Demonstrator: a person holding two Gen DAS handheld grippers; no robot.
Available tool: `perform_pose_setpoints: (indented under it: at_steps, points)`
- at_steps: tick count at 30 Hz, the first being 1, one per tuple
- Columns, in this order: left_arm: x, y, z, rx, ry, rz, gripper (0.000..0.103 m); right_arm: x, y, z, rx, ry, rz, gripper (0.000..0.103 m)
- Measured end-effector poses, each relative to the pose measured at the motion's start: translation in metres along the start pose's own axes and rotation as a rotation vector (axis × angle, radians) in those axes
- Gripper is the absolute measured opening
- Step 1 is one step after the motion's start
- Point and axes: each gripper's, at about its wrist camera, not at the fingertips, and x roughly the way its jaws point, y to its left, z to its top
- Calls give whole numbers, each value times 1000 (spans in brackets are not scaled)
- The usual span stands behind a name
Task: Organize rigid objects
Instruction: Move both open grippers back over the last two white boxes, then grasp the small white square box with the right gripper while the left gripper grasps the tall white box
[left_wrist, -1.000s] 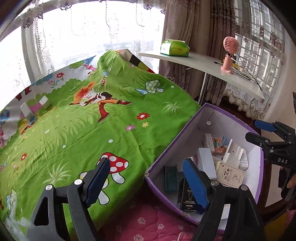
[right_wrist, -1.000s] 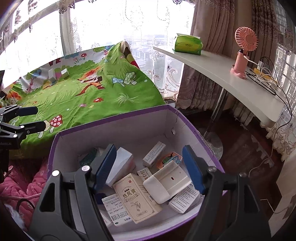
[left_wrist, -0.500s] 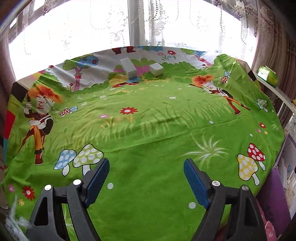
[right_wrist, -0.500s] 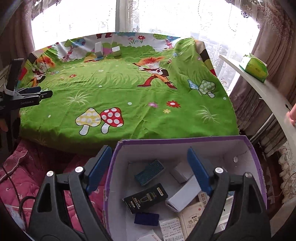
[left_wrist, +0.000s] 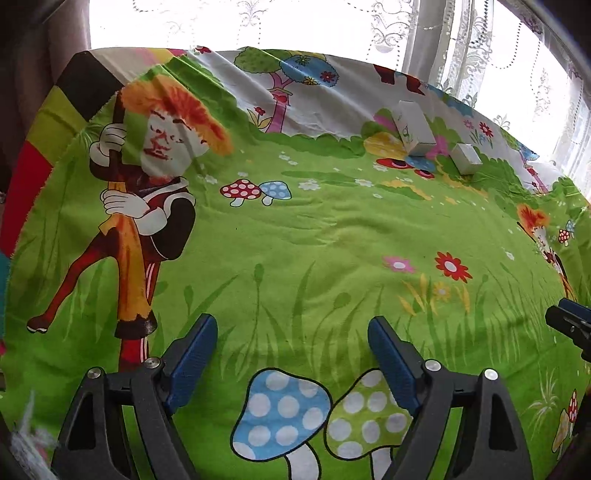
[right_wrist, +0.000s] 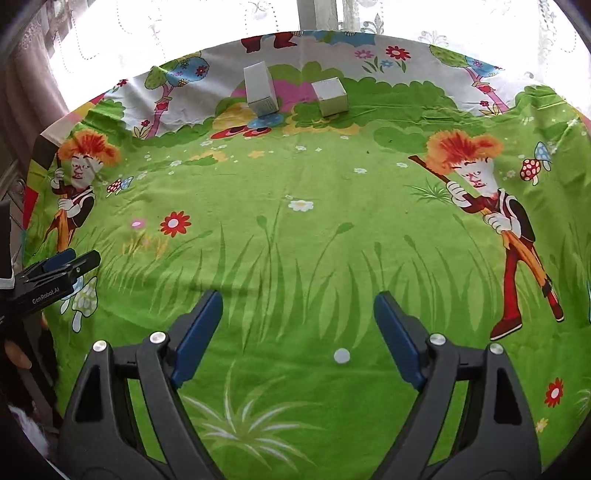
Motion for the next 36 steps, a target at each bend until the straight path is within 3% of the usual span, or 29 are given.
perform_pose_setpoints:
  at_steps: [5,12,21,31,32,33,34,36]
  points:
    - [7,-13,0,54,29,60,103,37,-1,34,-31,16,-66,86]
    - [9,-6,0,26,35,45,103,87,-11,104,-12,-25,-115,86]
    - [9,-7,0,27,35,46,103,150,-27,182,-2,-11,-187,86]
    - [9,-6,1,27,35,47,103,175,-34,212,-64,-30,-201,89]
    - [9,-6,0,27,35,47,103,175,-33,212,-83,-30,-179,86]
    - [9,-6,0,27,35,46,103,173,-31,211,-108,-36,-152,77]
    - [9,-6,0,27,35,46,103,170,-29,209,-140,-42,-146,42]
    - [9,-6,0,27,35,47,103,161,-23,204,-176,-26,-133,44]
